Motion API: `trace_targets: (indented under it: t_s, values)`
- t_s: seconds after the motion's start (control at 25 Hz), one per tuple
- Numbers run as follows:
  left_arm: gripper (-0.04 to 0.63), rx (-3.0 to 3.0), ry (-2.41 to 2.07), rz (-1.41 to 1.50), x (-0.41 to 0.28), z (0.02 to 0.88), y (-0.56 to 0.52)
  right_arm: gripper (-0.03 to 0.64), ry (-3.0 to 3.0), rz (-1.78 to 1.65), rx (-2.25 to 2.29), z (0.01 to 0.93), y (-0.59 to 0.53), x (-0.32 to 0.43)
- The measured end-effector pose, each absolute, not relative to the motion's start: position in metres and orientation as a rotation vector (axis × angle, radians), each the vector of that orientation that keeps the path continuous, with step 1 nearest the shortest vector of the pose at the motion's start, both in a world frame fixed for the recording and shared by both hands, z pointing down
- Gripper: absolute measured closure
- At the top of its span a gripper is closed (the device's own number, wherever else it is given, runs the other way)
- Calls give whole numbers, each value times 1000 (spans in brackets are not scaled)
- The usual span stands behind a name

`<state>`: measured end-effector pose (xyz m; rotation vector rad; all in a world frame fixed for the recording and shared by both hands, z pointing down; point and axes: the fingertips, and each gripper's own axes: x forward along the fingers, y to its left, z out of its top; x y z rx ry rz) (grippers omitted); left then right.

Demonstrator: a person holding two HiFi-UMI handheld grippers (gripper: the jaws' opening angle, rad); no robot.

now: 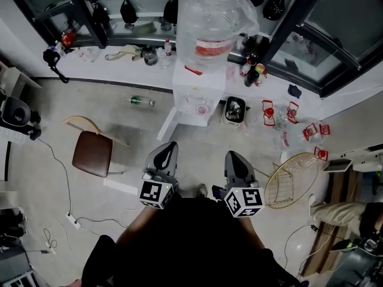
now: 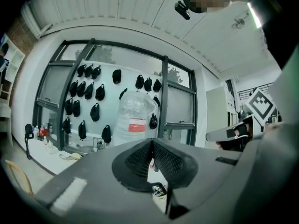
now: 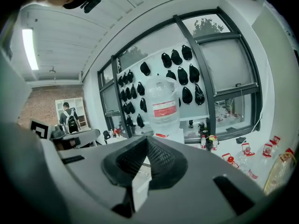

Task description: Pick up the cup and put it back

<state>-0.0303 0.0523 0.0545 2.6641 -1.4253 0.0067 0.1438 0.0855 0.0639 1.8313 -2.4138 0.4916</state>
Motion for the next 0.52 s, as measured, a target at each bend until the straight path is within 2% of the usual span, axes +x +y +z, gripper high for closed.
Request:
trace_targets:
  t_s: [0.52]
  values:
    - [588,2657,-1424,-3,-35,56,53,621,-2418,512,1836,65,86,137]
